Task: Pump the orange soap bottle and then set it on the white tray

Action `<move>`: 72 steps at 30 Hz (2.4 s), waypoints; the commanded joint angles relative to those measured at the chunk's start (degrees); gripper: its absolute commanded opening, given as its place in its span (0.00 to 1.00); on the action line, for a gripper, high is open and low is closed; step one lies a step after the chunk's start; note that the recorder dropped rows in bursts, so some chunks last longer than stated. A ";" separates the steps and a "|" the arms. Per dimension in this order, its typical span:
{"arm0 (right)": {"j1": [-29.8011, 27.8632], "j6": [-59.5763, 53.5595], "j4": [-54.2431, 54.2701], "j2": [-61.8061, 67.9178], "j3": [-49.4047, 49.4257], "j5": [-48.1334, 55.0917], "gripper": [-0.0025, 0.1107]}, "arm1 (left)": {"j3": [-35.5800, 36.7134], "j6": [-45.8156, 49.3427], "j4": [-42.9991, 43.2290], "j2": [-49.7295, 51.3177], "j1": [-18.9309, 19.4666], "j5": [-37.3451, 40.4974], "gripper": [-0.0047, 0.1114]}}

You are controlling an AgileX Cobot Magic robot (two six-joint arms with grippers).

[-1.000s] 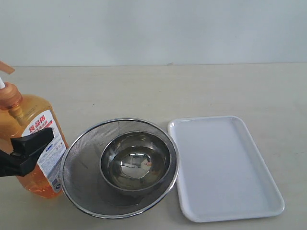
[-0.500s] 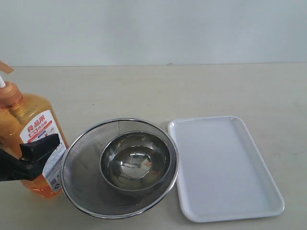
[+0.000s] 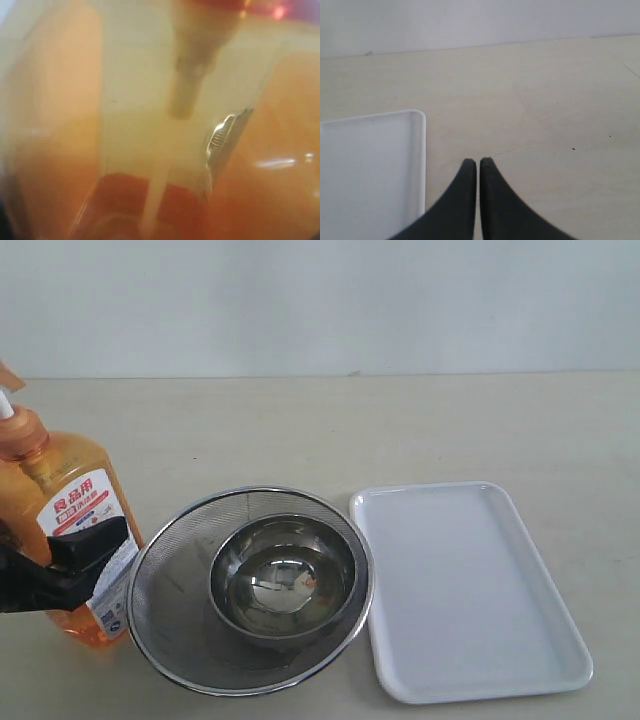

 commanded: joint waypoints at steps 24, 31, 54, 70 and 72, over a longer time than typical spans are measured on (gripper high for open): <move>-0.39 -0.24 -0.16 -0.26 -0.01 -0.71 0.02 | -0.17 1.80 -2.05 -6.16 -0.29 -0.73 0.08; -0.39 -0.24 -0.16 -0.26 -0.01 -0.71 0.02 | -0.17 3.34 -2.18 -13.51 -0.29 6.29 0.08; -0.39 -0.25 -0.16 -0.26 -0.01 -0.71 0.02 | -7.48 12.97 -9.93 -21.99 -6.64 33.46 0.08; -0.39 -0.25 -0.16 -0.26 -0.01 -0.71 0.02 | -9.90 37.25 -35.32 -26.05 -17.78 42.69 0.08; -0.39 -0.25 -0.16 -0.26 -0.01 -0.56 0.02 | -9.90 44.17 -43.82 -26.05 -18.83 42.69 0.08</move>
